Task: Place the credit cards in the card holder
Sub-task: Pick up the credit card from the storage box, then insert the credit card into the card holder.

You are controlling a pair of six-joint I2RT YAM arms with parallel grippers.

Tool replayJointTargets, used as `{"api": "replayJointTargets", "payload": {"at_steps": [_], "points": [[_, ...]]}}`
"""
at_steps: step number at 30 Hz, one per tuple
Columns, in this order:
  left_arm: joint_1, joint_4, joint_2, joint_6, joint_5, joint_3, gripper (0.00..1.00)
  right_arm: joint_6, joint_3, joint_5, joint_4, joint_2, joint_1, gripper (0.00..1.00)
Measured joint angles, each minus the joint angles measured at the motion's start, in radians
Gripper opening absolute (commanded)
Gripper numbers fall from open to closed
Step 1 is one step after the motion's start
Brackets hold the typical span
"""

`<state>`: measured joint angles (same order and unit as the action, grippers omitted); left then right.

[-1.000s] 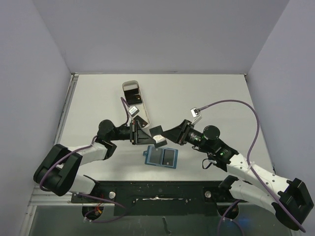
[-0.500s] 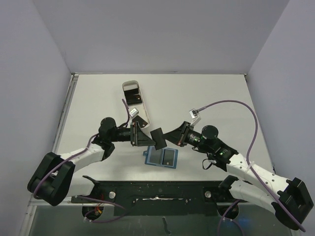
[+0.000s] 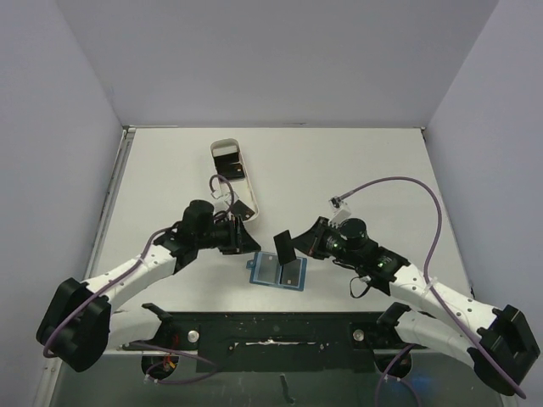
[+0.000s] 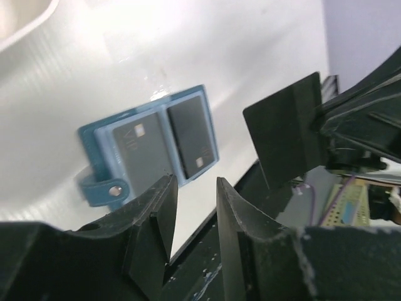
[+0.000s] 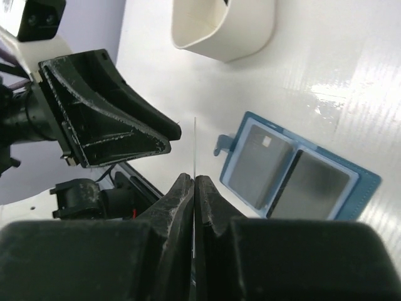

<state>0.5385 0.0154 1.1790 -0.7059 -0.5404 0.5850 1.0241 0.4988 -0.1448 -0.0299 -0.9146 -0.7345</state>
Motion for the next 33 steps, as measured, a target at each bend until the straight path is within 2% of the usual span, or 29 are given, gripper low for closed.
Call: {"api": "replayJointTargets", "payload": {"at_steps": [6, 13, 22, 33], "points": [[0.081, -0.039, 0.049, 0.014, 0.150, -0.028, 0.29, -0.006, -0.013, 0.015, 0.016, -0.080, 0.001, 0.00], [0.141, -0.045, 0.095, 0.008, 0.251, -0.071, 0.28, 0.011, -0.079, 0.010, -0.001, -0.159, 0.016, 0.00], [0.208, 0.001, 0.109, -0.055, 0.308, -0.159, 0.23, 0.048, -0.141, -0.009, -0.104, -0.212, 0.035, 0.00], [0.255, 0.052, 0.109, -0.114, 0.334, -0.183, 0.20, 0.060, -0.157, -0.032, -0.174, -0.251, 0.042, 0.00]]}}
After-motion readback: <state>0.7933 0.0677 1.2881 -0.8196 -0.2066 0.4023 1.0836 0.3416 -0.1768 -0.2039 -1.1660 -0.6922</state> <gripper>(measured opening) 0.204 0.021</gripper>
